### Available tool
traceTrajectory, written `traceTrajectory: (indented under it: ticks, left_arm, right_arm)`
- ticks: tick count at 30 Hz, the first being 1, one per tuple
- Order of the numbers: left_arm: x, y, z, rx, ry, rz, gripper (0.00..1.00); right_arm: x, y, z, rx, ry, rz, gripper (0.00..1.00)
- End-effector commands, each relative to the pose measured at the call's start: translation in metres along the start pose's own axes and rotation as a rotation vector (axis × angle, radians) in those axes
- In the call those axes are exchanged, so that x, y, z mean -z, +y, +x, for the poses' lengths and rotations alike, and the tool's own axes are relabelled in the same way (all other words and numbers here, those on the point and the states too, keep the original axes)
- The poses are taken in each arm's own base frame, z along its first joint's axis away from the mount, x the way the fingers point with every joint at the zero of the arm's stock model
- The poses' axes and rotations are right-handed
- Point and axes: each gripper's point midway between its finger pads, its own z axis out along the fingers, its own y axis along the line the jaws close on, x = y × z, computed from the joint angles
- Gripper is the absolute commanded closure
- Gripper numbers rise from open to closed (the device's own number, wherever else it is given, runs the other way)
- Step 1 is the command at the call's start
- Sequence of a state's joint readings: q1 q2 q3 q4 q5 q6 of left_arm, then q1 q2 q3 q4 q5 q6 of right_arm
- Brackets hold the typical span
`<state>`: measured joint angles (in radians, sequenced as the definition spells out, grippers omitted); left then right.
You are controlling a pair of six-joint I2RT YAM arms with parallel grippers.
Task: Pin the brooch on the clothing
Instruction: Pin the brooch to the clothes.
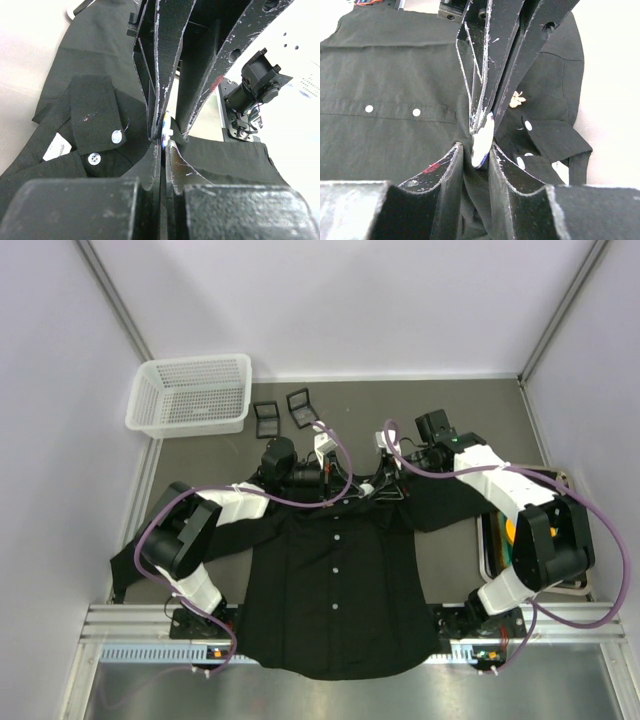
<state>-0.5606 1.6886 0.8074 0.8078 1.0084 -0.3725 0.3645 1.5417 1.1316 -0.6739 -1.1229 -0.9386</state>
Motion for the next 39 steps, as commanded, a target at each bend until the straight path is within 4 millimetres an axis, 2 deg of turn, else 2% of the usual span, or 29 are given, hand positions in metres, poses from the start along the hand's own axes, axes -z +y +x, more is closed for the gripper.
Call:
traceTrajectory:
  ticks: [1,8,13,23,27,30,39]
  left_arm:
    - [-0.002,-0.012,-0.021,-0.086,-0.042,0.05,1.0]
    - [-0.001,-0.012,-0.02,-0.083,-0.046,0.036,1.0]
    - [-0.003,-0.015,-0.02,-0.103,-0.041,0.051,1.0]
    - [-0.007,-0.011,-0.024,-0.152,-0.05,0.023,1.0]
    - [-0.007,-0.008,-0.026,-0.164,-0.054,0.001,1.0]
    - [-0.006,-0.007,-0.028,-0.172,-0.061,-0.013,1.0]
    - [-0.005,-0.007,-0.027,-0.208,-0.054,-0.023,1.0]
  right_arm:
    - [-0.006,0.003,-0.011,0.037,-0.05,-0.041,0.77]
    - [-0.007,0.003,-0.016,-0.017,-0.064,-0.053,0.84]
    - [-0.009,0.002,-0.018,-0.13,-0.07,-0.068,0.85]
    - [-0.011,-0.018,-0.023,-0.325,-0.037,-0.032,0.89]
    - [-0.012,-0.02,-0.023,-0.405,-0.025,-0.019,0.9]
    - [-0.011,-0.025,-0.02,-0.45,-0.008,0.012,1.0]
    - [-0.013,-0.036,-0.016,-0.518,0.032,0.066,1.0]
